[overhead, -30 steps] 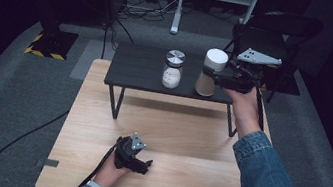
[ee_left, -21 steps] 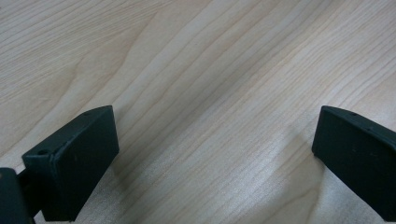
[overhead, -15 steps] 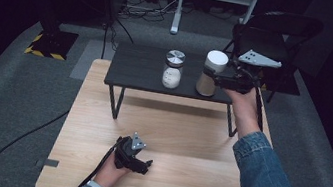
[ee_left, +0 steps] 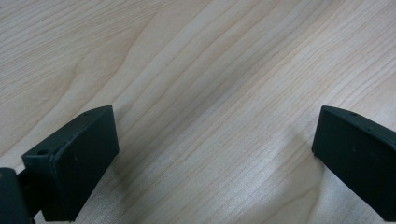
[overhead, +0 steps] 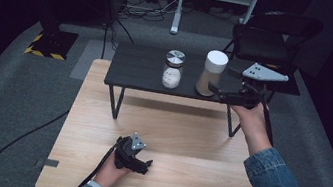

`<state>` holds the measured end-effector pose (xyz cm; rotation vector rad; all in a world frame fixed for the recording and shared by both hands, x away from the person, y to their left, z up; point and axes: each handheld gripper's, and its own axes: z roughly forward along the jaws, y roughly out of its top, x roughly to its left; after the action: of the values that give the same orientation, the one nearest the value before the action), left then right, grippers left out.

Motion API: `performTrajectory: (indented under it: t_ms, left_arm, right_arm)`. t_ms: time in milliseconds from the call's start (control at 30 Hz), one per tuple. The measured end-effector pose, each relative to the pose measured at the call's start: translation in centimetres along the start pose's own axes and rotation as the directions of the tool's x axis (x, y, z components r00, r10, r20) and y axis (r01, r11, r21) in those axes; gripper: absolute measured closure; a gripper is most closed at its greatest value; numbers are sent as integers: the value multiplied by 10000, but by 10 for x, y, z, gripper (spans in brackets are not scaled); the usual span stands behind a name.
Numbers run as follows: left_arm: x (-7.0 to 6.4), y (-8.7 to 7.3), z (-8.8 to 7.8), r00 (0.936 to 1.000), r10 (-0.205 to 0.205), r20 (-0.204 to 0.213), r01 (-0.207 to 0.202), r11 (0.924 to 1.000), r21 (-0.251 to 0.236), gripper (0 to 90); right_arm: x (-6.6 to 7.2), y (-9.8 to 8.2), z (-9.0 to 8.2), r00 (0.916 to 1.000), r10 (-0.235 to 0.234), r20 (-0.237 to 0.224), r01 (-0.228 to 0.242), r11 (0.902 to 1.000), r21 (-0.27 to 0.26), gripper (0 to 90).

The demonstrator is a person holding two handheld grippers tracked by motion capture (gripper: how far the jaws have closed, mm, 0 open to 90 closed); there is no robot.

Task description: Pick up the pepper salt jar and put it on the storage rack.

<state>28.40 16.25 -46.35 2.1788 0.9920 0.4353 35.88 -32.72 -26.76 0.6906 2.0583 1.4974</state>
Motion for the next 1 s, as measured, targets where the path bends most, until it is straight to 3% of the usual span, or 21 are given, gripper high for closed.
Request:
performTrajectory:
  t_ms: [200, 433, 667, 1000]
  left_arm:
    - [0, 1, 0, 10000, 30, 4, -30, 10000, 44, 1]
    - [1, 1, 1, 10000, 78, 12, -78, 10000, 18, 1]
    - [0, 1, 1, 10000, 65, -2, -65, 10000, 17, 1]
    - [0, 1, 1, 10000, 63, -2, -63, 10000, 13, 1]
  right_arm:
    - [8, -29, -13, 9997, 150, -204, -146, 9997, 216, 92]
    - [26, -62, -19, 9993, -64, -358, 83, 9986, 522, 92]
    - [43, -94, -16, 9988, -171, -469, 221, 9939, 1077, 92]
    - [57, -144, -4, 9980, 407, -481, -302, 9790, 2017, 82]
